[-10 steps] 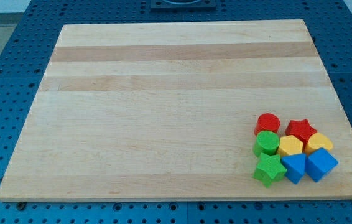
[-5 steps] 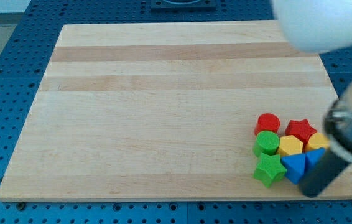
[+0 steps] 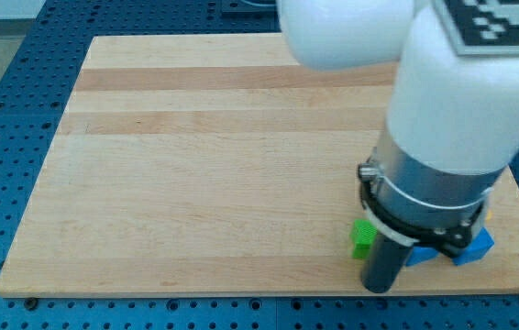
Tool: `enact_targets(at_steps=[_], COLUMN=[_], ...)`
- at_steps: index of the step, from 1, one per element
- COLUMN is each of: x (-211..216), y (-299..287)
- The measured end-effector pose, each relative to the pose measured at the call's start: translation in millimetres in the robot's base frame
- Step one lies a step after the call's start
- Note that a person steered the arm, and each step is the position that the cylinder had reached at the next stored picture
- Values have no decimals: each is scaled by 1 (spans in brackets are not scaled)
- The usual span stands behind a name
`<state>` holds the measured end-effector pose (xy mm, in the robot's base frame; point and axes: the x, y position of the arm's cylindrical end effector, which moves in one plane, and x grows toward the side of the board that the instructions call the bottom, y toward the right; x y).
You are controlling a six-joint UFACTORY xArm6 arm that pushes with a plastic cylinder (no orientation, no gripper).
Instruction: Move the group of blocks a bit to the left
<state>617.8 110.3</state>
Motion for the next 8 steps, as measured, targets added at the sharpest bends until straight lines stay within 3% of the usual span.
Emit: enact_targets(at_steps=[2,3,5,6,7,8], x=[1,-11,-65,-67,-59,-34], y=[136,150,59,60,131,167])
